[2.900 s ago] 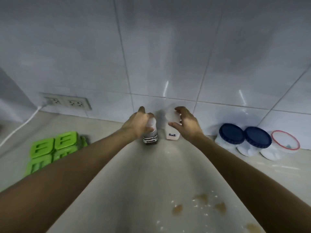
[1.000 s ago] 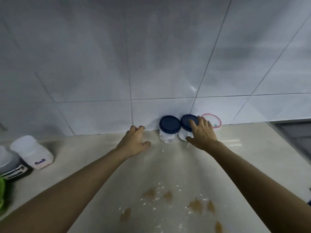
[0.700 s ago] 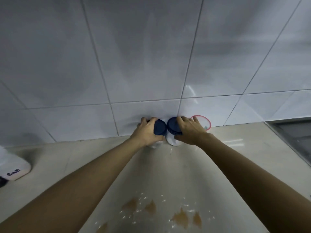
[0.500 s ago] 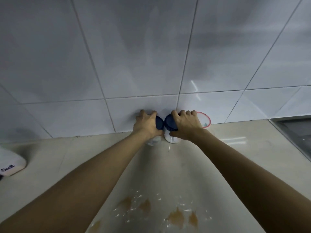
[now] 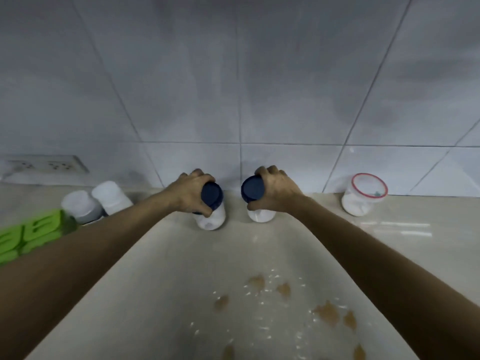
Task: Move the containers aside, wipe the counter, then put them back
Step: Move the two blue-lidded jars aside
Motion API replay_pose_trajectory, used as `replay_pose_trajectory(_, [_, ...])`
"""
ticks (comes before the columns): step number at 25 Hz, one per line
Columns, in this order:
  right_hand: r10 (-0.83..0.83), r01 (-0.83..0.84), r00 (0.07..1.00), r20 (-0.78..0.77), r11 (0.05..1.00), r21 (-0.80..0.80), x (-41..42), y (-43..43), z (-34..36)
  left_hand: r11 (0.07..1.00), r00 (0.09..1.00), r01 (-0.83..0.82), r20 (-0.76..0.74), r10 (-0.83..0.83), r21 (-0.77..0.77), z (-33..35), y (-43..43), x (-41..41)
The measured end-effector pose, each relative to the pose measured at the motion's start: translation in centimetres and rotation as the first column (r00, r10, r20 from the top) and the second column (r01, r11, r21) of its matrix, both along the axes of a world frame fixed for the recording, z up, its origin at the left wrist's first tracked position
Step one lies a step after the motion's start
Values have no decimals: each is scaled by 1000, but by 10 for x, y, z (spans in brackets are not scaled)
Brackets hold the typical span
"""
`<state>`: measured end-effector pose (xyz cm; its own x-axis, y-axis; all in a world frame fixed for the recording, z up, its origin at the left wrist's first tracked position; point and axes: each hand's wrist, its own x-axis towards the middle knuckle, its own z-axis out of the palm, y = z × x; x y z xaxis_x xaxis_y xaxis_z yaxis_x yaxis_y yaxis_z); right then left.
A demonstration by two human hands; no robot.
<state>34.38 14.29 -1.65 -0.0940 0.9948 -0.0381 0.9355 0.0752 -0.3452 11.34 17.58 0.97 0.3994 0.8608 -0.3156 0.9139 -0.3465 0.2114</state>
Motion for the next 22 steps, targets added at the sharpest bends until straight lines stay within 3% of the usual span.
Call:
replay_pose_trajectory(3, [101, -104, 994, -46, 992, -71, -85, 4, -5, 998, 995, -56, -78, 57, 14, -7, -25, -84])
replay_pose_trajectory(7, [96, -111, 983, -158, 989, -92, -175, 12, -9, 988, 989, -134, -58, 139, 83, -19, -44, -170])
replay_pose_trajectory(11, [141, -159, 976, -166, 982, -101, -241, 14, -23, 982, 987, -129, -78, 141, 135, -27, -46, -230])
replay_pose_trajectory(15, [74, -77, 994, -81, 996, -39, -274, 13, -32, 982, 998, -63, 28, 59, 181, -40, -50, -261])
replay_pose_trajectory(17, [68, -71, 990, -120, 997, -20, -281, 10, -34, 977, 996, -48, 80, 32, 208, -46, -52, -265])
replay_pose_trajectory(22, [209, -224, 963, -171, 972, -73, -265, 2, -29, 952, 994, -87, 95, 62, 292, -53, -55, -277])
